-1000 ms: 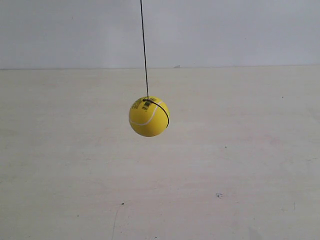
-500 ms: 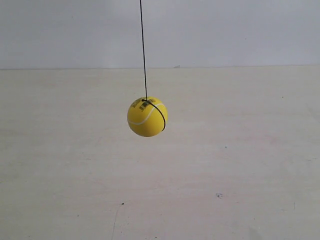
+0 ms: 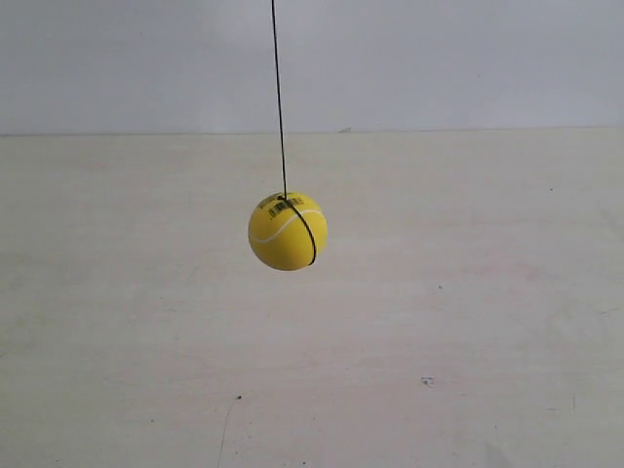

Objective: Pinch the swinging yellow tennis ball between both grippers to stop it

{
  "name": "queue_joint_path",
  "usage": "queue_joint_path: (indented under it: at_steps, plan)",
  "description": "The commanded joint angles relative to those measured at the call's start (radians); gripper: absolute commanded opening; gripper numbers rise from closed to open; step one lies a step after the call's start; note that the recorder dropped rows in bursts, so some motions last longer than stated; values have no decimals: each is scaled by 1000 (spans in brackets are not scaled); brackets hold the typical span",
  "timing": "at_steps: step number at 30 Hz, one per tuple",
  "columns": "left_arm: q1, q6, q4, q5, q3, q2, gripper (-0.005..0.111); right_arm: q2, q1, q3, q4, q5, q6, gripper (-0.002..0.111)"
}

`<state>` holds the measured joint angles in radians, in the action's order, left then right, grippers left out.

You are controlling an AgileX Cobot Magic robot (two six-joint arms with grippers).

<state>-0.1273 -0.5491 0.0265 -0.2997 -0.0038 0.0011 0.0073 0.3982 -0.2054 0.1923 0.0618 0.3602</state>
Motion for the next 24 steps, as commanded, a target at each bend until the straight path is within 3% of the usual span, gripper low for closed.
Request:
queue_joint_path:
  at_steps: [1, 4, 6, 8, 11, 24]
  plan:
    - [-2, -3, -5, -3, 4, -1, 5, -7, 0, 3, -1, -11, 1, 0]
    - [-2, 20, -5, -3, 4, -1, 5, -7, 0, 3, -1, -11, 1, 0]
    - [-2, 186, -5, -3, 4, -1, 5, -7, 0, 3, -1, -11, 1, 0]
    - [-2, 455, -5, -5, 4, -1, 5, -7, 0, 3, -1, 0, 1, 0]
    - [-2, 676, -5, -7, 4, -1, 5, -7, 0, 3, -1, 0, 1, 0]
    - [18, 693, -1, -7, 4, -1, 5, -7, 0, 3, -1, 2, 1, 0]
